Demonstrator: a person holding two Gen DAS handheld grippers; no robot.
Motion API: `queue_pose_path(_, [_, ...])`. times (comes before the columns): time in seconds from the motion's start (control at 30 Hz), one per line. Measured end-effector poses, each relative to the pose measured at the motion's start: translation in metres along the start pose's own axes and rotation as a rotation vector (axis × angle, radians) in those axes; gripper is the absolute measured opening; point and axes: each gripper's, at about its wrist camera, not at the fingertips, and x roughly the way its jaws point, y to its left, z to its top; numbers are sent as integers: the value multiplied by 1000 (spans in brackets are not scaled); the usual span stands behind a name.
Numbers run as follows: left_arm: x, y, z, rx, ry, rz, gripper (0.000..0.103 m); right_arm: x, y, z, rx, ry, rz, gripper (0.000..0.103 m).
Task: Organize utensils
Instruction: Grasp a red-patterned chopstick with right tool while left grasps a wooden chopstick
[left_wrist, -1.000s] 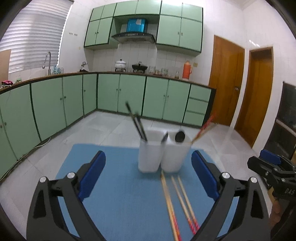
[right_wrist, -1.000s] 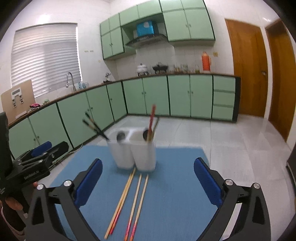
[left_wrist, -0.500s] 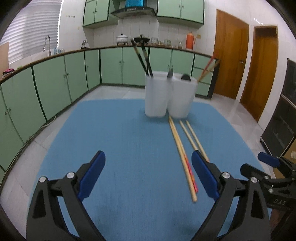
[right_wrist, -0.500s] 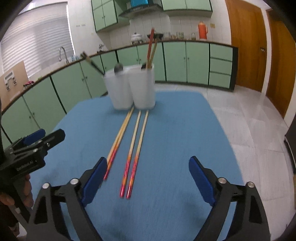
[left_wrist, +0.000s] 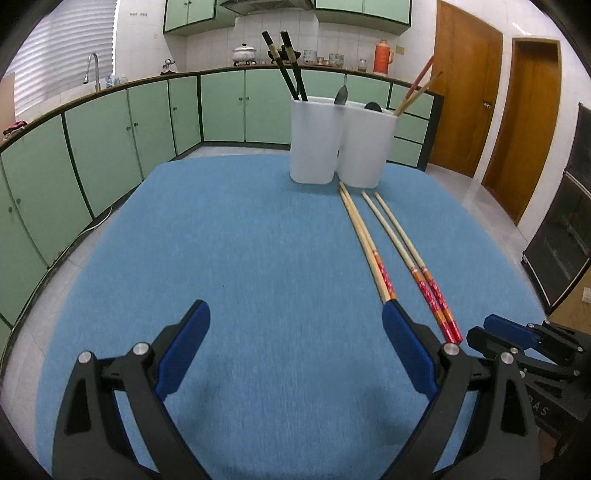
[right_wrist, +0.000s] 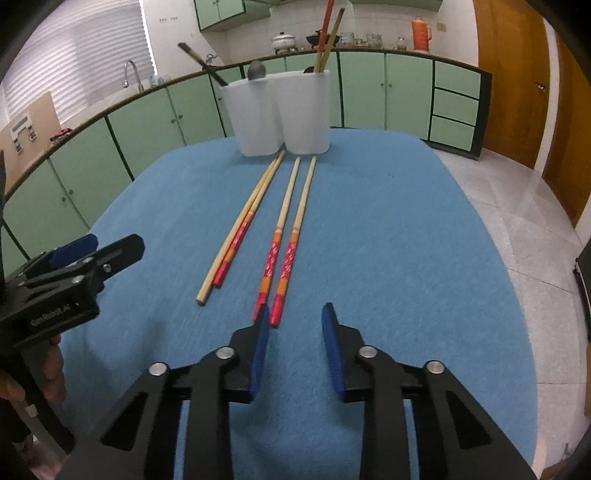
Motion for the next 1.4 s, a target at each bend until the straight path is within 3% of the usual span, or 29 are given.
queue_pose_path(0.2, [3,0,-2,-5,11,-3,91,5,6,-2,-23,24,5,16])
queue_pose_path(0.63, [4,-6,-4,0,13,-7,91,11,16,-1,-77,15,-37,6])
queue_pose_path(1.0, [5,-14,-6,17,21,-18,91,5,-13,-2,13,10,-40,7])
queue_pose_path(1.4, [6,-26,-11,24,47,-46,91,8,-10,-1,7,9,-28,11])
